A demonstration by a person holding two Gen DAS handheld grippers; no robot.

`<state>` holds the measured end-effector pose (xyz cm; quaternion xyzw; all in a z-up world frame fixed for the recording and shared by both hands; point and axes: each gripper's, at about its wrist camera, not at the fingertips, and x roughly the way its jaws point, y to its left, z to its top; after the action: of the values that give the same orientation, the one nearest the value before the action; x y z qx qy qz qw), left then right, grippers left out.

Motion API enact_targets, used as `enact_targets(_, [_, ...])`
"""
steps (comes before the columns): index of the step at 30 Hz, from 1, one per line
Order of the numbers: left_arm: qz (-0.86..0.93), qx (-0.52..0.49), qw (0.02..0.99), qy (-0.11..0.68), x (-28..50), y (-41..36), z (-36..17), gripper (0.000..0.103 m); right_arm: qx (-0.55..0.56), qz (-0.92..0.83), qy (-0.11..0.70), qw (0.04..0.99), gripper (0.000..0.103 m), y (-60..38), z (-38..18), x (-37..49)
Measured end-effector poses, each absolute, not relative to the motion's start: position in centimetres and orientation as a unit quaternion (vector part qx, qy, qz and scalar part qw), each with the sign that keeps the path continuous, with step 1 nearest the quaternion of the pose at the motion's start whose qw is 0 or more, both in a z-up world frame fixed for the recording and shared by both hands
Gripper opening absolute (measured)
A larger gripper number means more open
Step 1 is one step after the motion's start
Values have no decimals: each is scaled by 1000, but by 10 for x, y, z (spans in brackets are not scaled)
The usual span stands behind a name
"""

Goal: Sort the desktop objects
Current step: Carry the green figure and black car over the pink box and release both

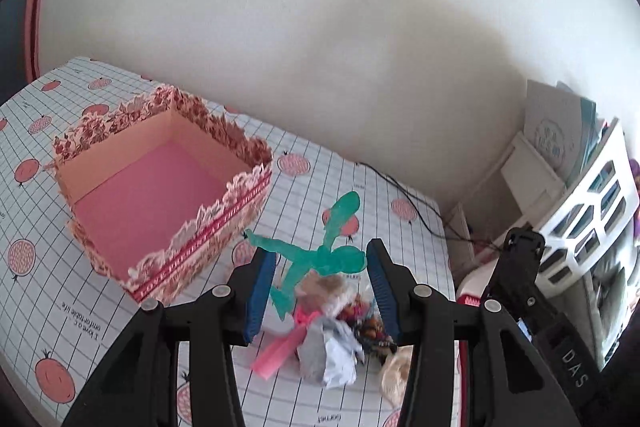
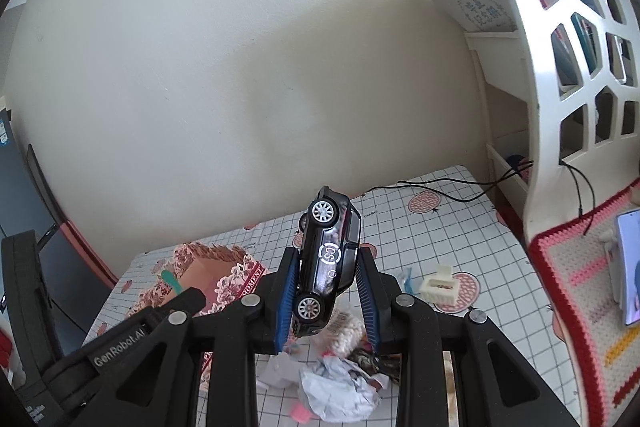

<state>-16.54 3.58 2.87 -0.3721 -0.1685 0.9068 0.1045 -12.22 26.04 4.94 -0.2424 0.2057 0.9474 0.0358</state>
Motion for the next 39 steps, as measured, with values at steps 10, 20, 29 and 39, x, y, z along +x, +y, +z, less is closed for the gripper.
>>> enact_targets(10, [913, -358, 79, -176, -196, 23, 12, 49, -260, 945, 199, 27, 31, 255, 28, -152])
enact_targets(20, [911, -357, 54, -202, -216, -15, 1, 49, -278, 943, 184, -6, 31, 210, 17, -171])
enact_targets(29, [901, -345, 38, -259, -213, -69, 6, 49, -289, 945, 143, -56, 31, 141, 21, -177])
enact_targets(39, [895, -322, 7, -309, -207, -132, 9, 49, -292, 945, 117, -95, 31, 88, 21, -180])
